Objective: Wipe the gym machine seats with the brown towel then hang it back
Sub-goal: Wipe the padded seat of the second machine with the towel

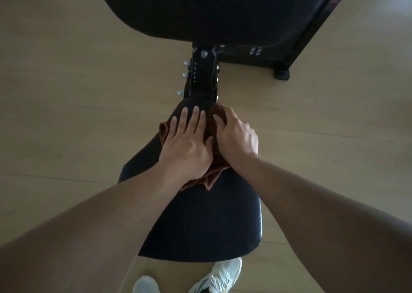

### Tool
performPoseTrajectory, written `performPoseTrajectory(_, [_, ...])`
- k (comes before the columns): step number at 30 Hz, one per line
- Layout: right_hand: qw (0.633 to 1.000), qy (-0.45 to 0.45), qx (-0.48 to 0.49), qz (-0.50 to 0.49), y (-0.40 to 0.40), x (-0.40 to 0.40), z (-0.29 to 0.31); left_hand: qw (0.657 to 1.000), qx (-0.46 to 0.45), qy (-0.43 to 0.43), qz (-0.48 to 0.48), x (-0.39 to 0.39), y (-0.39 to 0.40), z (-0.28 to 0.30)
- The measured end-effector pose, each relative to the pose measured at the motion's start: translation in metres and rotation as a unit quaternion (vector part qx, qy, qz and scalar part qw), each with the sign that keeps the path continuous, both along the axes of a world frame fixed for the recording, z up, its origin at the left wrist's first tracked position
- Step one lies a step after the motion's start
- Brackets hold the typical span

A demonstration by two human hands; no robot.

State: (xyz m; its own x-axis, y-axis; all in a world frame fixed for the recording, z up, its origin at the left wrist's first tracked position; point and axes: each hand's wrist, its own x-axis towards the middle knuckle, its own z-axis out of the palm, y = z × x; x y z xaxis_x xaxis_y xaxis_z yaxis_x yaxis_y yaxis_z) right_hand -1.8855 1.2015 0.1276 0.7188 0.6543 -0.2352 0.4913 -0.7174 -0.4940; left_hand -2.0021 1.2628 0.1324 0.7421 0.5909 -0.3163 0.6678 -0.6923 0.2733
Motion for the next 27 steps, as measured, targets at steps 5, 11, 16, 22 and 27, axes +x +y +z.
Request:
performPoseTrajectory(5, [1.000,-0.015,0.014,-0.007,-0.027,-0.018,0.003,1.000,-0.005,-0.011,-0.024,-0.013,-0.021,0.004])
performPoseTrajectory(11, [0.998,-0.056,-0.012,0.035,-0.065,-0.064,0.009,0.999,-0.003,-0.036,-0.038,-0.069,-0.066,0.017])
performPoseTrajectory(16, [0.989,-0.080,0.024,0.126,-0.082,-0.129,0.016,0.999,0.015,-0.033,0.002,-0.140,-0.097,0.023])
performPoseTrajectory(22, [0.962,-0.057,0.068,0.260,-0.033,-0.143,0.016,0.993,0.015,-0.003,0.120,-0.166,-0.077,0.016])
performPoseTrajectory(27, [0.954,-0.034,0.099,0.281,0.015,-0.114,0.006,0.985,-0.004,0.003,0.174,-0.132,-0.038,0.015])
